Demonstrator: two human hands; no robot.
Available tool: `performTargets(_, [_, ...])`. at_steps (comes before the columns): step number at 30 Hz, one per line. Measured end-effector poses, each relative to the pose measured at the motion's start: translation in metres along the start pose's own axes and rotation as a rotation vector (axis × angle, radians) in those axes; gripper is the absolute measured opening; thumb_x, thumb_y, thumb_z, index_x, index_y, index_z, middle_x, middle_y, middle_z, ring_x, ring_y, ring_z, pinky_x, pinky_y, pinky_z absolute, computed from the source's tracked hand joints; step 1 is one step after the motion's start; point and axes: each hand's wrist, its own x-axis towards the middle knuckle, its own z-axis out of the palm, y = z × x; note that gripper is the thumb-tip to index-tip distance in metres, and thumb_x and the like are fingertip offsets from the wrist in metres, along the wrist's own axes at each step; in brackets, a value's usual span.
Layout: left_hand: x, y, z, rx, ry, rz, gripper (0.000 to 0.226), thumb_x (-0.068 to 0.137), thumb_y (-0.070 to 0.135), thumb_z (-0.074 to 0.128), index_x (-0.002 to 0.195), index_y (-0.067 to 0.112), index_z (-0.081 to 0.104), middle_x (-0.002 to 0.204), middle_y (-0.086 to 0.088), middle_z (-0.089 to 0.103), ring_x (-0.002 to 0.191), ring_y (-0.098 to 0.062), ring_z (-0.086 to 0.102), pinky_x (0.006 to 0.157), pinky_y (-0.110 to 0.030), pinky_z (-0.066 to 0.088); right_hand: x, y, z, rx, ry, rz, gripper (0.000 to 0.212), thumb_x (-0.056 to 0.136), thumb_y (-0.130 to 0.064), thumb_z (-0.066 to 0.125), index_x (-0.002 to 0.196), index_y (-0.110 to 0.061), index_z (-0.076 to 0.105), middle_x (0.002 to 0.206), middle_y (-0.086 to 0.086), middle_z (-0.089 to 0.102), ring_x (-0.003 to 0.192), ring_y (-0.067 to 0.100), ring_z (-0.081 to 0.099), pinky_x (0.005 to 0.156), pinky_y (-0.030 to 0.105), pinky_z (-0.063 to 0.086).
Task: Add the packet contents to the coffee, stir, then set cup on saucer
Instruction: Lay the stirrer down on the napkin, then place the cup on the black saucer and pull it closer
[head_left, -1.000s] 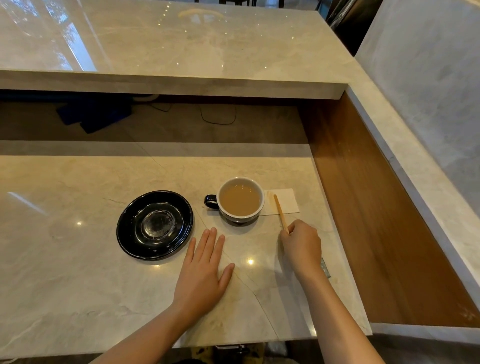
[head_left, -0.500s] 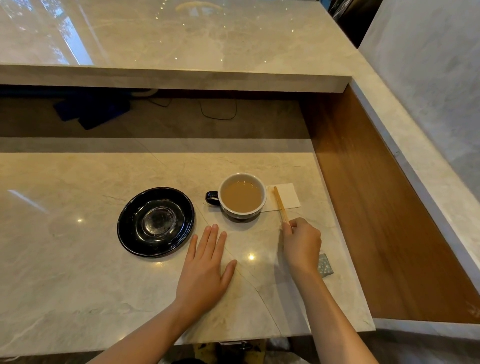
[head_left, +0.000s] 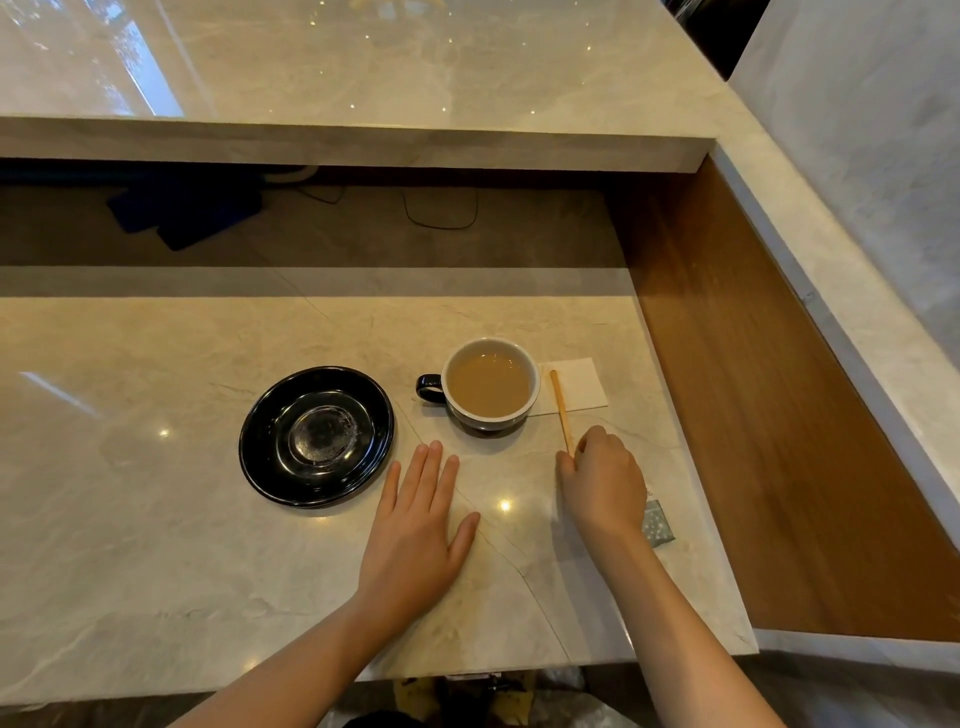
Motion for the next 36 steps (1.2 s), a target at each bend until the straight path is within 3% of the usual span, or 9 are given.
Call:
performTargets(3, [0.0, 0.0, 0.0, 0.006, -0.002, -0.001, 0.065, 0.092, 0.053, 0.019, 0.145, 0.015, 0.018, 0.154, -0.009, 0.014, 0.142, -0.019, 0.001, 0.114, -0.043, 0.004, -0.006, 0.004, 0.005, -0.012, 0.037, -0.047, 0.018, 0.089, -0.021, 0.052, 0.098, -0.006, 0.053, 0.102, 0.012, 0.056, 0.096, 0.027, 0.05, 0.074, 0.037, 0.044])
performTargets(8, [0.001, 0.001, -0.001, 0.015, -0.014, -0.001, 0.066, 0.092, 0.053, 0.015, 0.145, 0.013, 0.019, 0.154, -0.011, 0.017, 0.142, -0.02, 0.004, 0.114, -0.043, 0.005, -0.031, 0.002, 0.027, -0.027, 0.136, -0.333, 0.019, 0.079, -0.012, 0.058, 0.097, -0.006, 0.057, 0.096, 0.012, 0.058, 0.088, 0.029, 0.054, 0.071, 0.039, 0.048])
performTargets(12, [0.001, 0.001, -0.002, 0.017, -0.025, 0.01, 0.065, 0.093, 0.05, 0.024, 0.143, 0.01, 0.023, 0.152, -0.013, 0.021, 0.142, -0.022, 0.009, 0.113, -0.043, 0.005, -0.052, -0.005, 0.041, -0.113, 0.137, -0.439, 0.033, 0.083, -0.021, 0.051, 0.113, -0.008, 0.056, 0.12, 0.012, 0.058, 0.114, 0.028, 0.052, 0.102, 0.038, 0.038])
performTargets(16, [0.003, -0.002, -0.002, -0.003, -0.036, 0.016, 0.063, 0.091, 0.049, 0.031, 0.14, 0.009, 0.032, 0.149, -0.014, 0.03, 0.139, -0.024, 0.018, 0.114, -0.043, 0.007, -0.057, -0.012, 0.053, -0.166, 0.094, -0.487, 0.044, 0.088, -0.028, 0.042, 0.125, -0.005, 0.051, 0.135, 0.014, 0.052, 0.129, 0.027, 0.044, 0.115, 0.04, 0.024])
performTargets(20, [0.021, -0.005, -0.026, -0.131, -0.08, -0.015, 0.048, 0.091, 0.037, 0.039, 0.133, 0.013, 0.044, 0.145, -0.011, 0.039, 0.136, -0.024, 0.03, 0.112, -0.037, 0.02, -0.058, -0.017, 0.059, -0.148, 0.018, -0.519, 0.053, 0.088, -0.033, 0.033, 0.132, -0.005, 0.044, 0.142, 0.012, 0.047, 0.134, 0.022, 0.037, 0.114, 0.035, 0.026])
performTargets(23, [0.041, -0.013, -0.053, -0.288, 0.062, -0.064, 0.025, 0.091, 0.019, 0.05, 0.113, 0.011, 0.06, 0.117, -0.009, 0.061, 0.114, -0.022, 0.049, 0.09, -0.03, 0.039, -0.058, -0.014, 0.06, -0.135, -0.002, -0.521, 0.053, 0.089, -0.031, 0.034, 0.133, -0.005, 0.043, 0.142, 0.012, 0.046, 0.133, 0.023, 0.039, 0.109, 0.039, 0.031])
performTargets(27, [0.07, -0.026, -0.077, -0.342, 0.187, -0.162, 0.033, 0.088, 0.012, 0.055, 0.121, 0.009, 0.051, 0.122, -0.01, 0.054, 0.113, -0.024, 0.045, 0.09, -0.033, 0.039, -0.059, -0.013, 0.06, -0.135, 0.01, -0.519, 0.053, 0.089, -0.031, 0.033, 0.135, -0.005, 0.042, 0.143, 0.011, 0.045, 0.134, 0.023, 0.039, 0.11, 0.041, 0.028])
performTargets(31, [0.106, -0.038, -0.086, -0.341, 0.002, -0.136, 0.043, 0.087, 0.014, 0.06, 0.128, 0.011, 0.047, 0.127, -0.01, 0.054, 0.098, -0.025, 0.057, 0.086, -0.037, 0.048, -0.06, -0.012, 0.061, -0.107, 0.017, -0.521, 0.051, 0.094, -0.033, 0.028, 0.136, -0.007, 0.04, 0.145, 0.01, 0.042, 0.135, 0.022, 0.037, 0.11, 0.042, 0.031])
performTargets(36, [0.131, -0.05, -0.093, -0.45, -0.321, -0.055, 0.021, 0.088, 0.02, 0.061, 0.105, 0.008, 0.062, 0.097, -0.013, 0.067, 0.076, -0.02, 0.059, 0.071, -0.034, 0.049, -0.06, -0.011, 0.061, -0.078, 0.02, -0.533, 0.052, 0.092, -0.033, 0.033, 0.138, -0.01, 0.036, 0.147, 0.008, 0.04, 0.137, 0.02, 0.033, 0.112, 0.041, 0.024])
